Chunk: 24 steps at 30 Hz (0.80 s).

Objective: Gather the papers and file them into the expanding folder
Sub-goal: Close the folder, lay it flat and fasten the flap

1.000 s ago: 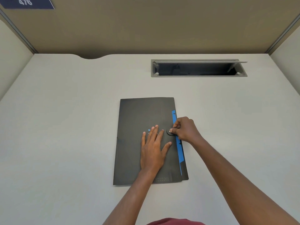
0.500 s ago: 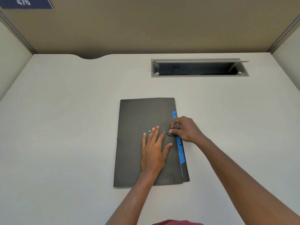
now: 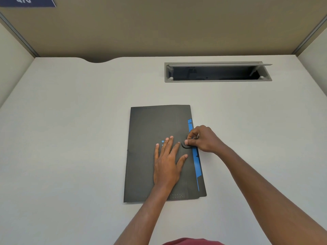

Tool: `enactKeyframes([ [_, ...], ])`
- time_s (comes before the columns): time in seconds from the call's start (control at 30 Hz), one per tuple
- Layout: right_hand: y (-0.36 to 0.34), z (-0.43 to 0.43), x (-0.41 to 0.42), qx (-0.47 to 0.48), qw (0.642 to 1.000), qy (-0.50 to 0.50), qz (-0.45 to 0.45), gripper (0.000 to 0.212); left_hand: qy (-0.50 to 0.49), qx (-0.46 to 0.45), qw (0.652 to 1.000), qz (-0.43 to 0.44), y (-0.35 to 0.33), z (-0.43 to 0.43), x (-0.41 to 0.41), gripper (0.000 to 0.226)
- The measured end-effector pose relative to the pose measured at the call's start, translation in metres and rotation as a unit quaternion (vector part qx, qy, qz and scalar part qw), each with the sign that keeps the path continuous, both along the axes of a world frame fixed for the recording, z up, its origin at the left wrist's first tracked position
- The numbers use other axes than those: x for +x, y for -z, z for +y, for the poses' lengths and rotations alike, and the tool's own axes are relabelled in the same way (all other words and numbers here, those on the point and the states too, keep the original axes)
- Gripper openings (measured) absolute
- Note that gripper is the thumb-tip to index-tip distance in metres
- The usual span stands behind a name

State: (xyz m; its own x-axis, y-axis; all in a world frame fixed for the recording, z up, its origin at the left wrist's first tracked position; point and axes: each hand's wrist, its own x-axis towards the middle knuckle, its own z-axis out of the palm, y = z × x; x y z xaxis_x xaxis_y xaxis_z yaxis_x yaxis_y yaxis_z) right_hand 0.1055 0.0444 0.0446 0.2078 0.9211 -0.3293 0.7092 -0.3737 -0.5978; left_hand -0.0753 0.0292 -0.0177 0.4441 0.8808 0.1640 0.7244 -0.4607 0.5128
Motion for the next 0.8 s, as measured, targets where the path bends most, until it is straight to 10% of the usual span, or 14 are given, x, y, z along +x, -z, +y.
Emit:
enactKeyframes([
  [0.6,0.002,0.01,-0.012,-0.049,0.992,0.028,-0.111,0.026,0.003,-0.008,1.0,0.004,-0.003,0.0,0.0,0.053],
  [0.8,-0.007,0.006,0.016,-0.047,0.991,0.019,0.121,0.013,0.003,-0.01,1.0,-0.002,-0.003,0.0,-0.001,0.053],
])
